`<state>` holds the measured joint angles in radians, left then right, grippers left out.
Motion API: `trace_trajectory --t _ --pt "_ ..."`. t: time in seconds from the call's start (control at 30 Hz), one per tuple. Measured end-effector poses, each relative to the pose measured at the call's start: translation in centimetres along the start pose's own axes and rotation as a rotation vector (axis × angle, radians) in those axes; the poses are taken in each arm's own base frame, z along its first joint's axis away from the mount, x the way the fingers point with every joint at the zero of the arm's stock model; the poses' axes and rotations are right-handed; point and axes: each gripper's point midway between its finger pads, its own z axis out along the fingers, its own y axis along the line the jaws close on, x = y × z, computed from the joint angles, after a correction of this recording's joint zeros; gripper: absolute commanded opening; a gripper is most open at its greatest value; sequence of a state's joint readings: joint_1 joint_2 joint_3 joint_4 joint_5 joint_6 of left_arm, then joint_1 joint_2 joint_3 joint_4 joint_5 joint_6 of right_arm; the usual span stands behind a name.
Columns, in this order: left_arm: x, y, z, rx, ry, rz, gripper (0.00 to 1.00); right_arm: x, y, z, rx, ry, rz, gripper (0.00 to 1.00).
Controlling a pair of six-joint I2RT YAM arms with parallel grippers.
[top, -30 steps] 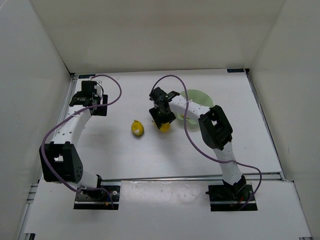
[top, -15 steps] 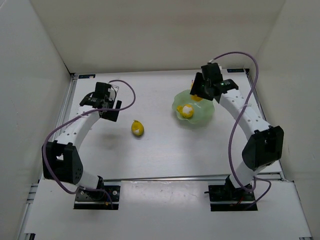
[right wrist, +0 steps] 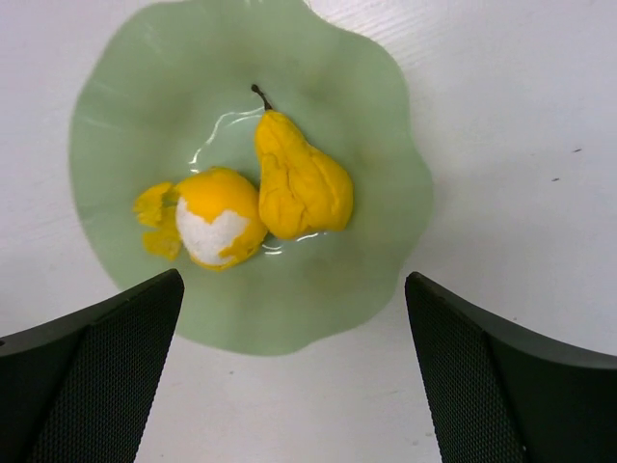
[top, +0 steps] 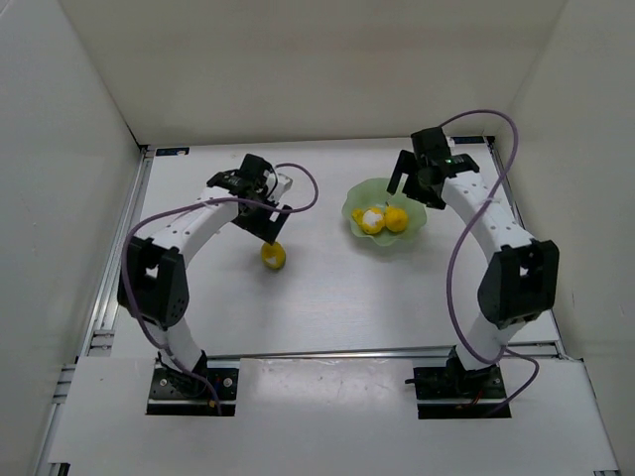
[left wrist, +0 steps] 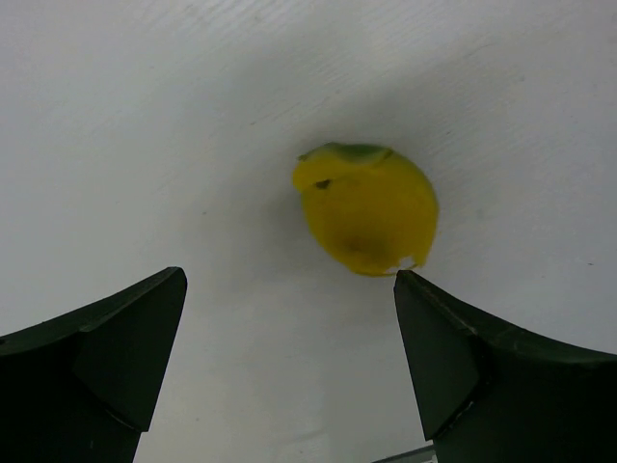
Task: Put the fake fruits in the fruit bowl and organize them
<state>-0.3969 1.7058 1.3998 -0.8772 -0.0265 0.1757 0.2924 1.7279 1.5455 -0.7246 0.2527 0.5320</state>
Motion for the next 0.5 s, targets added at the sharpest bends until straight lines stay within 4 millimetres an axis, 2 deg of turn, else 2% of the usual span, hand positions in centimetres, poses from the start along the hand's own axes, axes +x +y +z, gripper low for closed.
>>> trace_trajectory --t 0.17,0.27,0.37,0.47,0.5 --pt "-0.3 -2.1 3.5 0.111 0.084 -0.016 1.0 -0.9 -1.1 -4.1 -0.016 -0.096 -0.002 1.0" --pt "0.3 -2.8 5.6 0.144 0.144 -0.031 1.0 0.0 -2.2 -4.5 0.001 -0.095 -0.006 1.0" --pt "1.4 -3.2 7.0 0.16 0.203 -0.043 1.0 1.4 -3.2 -3.8 0.029 -0.066 -0.014 1.0" --pt "2.5 -3.8 7.6 0.189 0.253 -0.049 0.77 2.2 -4.1 -3.4 0.055 -0.042 -0.02 1.0" --pt "2.8 -4.0 7.6 0.201 0.266 -0.049 0.64 2.3 -4.3 -3.3 0.06 -0.039 -0.019 1.0"
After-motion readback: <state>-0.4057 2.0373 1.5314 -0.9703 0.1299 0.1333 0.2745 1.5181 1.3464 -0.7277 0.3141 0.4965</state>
